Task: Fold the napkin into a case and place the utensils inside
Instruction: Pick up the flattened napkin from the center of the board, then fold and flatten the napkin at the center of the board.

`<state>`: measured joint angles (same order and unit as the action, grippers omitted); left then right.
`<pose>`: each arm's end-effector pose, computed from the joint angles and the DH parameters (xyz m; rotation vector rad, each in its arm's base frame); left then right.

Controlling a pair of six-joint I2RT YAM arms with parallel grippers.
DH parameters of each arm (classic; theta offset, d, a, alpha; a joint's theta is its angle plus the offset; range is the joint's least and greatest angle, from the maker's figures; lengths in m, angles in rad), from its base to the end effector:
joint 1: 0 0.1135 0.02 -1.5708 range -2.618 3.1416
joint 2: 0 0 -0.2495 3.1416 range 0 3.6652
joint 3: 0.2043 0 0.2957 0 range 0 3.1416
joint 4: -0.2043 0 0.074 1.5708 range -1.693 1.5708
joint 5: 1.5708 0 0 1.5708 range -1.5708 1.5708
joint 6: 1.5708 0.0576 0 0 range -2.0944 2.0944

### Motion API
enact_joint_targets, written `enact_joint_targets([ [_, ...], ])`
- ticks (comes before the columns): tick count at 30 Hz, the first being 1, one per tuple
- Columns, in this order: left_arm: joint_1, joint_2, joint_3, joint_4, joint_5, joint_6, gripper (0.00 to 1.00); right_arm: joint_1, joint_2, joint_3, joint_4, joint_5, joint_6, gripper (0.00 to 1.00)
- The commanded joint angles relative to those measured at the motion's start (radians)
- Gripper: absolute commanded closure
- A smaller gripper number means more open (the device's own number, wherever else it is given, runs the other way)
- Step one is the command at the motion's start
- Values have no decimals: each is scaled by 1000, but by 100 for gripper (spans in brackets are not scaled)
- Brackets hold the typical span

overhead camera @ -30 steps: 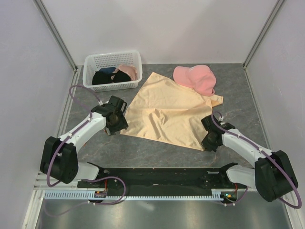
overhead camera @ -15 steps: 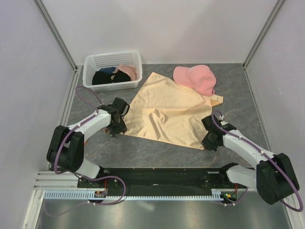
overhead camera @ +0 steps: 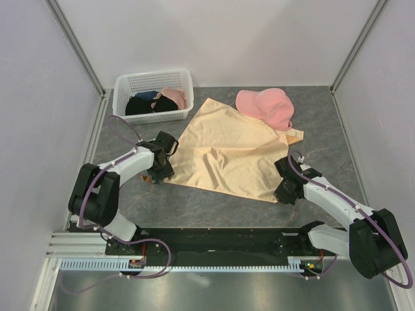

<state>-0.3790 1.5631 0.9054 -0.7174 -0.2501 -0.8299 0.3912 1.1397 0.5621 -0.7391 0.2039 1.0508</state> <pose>0.2925 -0.1011 0.1061 -0.6682 2.7568 0.1351 0.2114 0.0746 0.1061 0.9472 2.6534 0.0211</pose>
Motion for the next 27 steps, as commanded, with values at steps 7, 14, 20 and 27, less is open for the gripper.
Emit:
enact_joint_targets([
  [7,2,41,-6,81,-43,-57,48,6,-20,-18,26,9,-5,100],
  [14,5,45,-60,114,-21,-87,55,8,-34,-19,20,12,-11,100],
  [20,5,6,-77,130,-15,-92,80,6,-49,-8,20,22,-34,100],
  [27,14,-165,-50,122,86,-31,98,6,-168,42,56,-11,-147,100],
])
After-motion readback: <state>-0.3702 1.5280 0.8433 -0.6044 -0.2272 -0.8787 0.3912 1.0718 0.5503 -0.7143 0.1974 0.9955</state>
